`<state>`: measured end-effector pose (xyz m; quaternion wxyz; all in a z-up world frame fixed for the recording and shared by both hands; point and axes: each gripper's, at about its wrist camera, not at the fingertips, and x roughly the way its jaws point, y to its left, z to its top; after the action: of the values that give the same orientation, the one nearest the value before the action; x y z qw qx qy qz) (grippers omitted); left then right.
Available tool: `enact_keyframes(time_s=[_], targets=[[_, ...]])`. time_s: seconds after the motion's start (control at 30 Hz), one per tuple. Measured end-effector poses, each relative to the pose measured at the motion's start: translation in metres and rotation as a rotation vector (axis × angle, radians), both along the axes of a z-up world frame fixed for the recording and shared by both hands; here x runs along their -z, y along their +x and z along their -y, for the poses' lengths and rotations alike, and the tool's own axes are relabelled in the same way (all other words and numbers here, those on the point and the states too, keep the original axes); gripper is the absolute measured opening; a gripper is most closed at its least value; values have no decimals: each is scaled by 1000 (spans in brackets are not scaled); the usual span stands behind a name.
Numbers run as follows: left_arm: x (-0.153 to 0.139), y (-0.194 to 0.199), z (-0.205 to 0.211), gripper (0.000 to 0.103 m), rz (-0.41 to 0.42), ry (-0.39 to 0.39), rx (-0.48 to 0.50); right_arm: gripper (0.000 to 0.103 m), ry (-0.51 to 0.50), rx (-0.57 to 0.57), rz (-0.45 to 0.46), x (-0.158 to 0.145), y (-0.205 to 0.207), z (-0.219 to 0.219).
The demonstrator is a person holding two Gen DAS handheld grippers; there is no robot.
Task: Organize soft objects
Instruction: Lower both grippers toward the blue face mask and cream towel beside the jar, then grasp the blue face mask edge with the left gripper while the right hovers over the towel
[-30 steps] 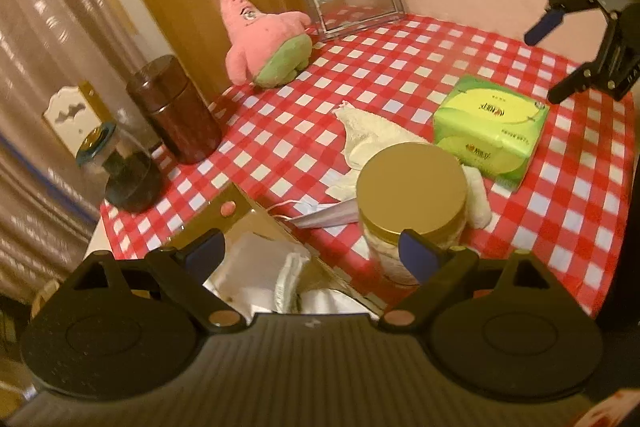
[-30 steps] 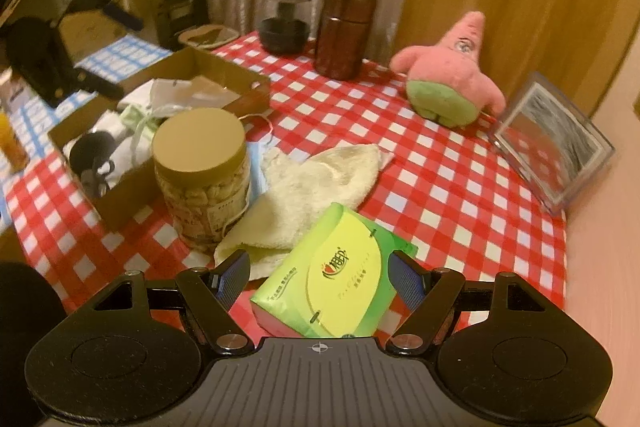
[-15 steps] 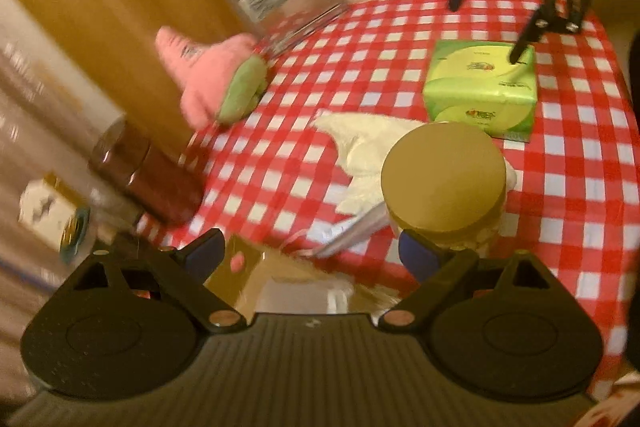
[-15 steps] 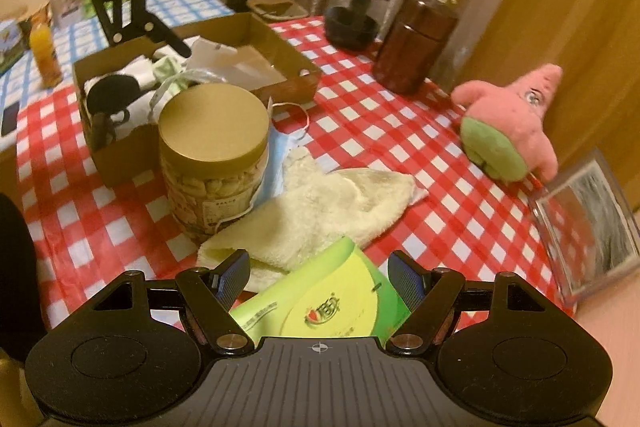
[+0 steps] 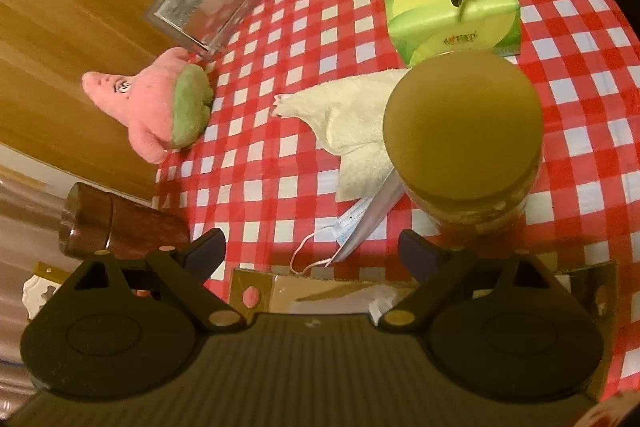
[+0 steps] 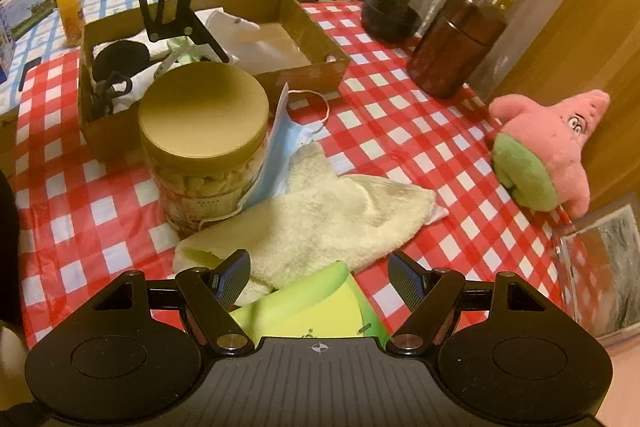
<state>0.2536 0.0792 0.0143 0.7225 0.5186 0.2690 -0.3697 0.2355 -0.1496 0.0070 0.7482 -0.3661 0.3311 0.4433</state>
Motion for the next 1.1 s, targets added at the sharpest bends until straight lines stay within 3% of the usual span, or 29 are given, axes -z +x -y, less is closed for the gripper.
enact_keyframes(time_s=[0.47, 0.93, 1.1], targets=[[26, 23, 17, 88, -48, 76, 124, 76, -121, -164, -66, 28, 21, -33], [53, 42, 26, 60, -159, 109, 231, 76, -158, -216, -77, 48, 27, -45], [63, 43, 24, 56, -185, 116, 251, 75, -161, -217, -80, 51, 29, -46]])
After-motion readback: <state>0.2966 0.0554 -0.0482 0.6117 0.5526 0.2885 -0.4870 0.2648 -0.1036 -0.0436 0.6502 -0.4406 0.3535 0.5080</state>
